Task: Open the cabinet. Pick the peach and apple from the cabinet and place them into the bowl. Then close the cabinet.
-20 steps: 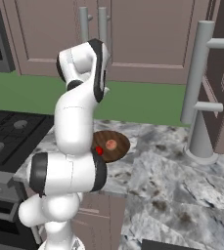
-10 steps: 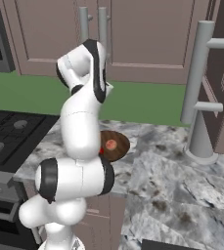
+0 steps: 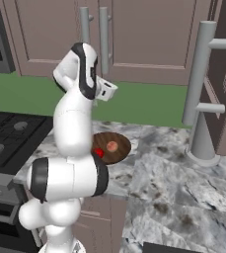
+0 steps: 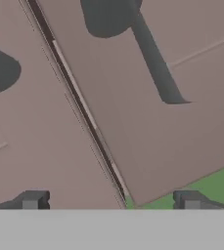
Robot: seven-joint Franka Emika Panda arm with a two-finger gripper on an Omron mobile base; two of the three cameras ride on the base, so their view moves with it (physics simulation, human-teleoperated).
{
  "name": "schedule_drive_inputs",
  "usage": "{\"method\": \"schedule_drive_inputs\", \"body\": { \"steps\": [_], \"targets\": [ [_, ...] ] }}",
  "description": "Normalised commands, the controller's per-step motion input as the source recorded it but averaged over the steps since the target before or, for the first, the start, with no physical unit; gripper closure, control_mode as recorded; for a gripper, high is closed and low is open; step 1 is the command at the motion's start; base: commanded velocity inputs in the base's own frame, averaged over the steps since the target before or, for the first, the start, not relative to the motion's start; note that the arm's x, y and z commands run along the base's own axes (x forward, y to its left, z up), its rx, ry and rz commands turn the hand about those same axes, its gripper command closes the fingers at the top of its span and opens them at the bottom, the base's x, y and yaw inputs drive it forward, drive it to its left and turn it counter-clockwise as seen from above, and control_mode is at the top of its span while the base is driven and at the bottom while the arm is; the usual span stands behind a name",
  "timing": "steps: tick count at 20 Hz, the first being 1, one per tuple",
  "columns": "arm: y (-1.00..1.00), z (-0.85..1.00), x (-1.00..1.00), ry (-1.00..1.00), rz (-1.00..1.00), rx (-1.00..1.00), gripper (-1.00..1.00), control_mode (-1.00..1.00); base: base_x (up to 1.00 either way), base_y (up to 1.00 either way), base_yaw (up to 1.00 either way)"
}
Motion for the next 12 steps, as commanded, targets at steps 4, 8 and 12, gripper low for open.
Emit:
{"method": "schedule_drive_inputs", "body": {
  "steps": [4, 8, 12],
  "targets": [
    [-0.48, -0.31, 1.0, 0.0, 0.09, 0.05, -1.0, -1.0, 0.0, 0.0, 0.0],
    [-0.47, -0.59, 1.0, 0.0, 0.18, 0.11, -1.0, -1.0, 0.0, 0.0, 0.0],
    [-0.34, -0.32, 1.0, 0.0, 0.16, 0.14, -1.0, -1.0, 0.0, 0.0, 0.0]
  ]
}}
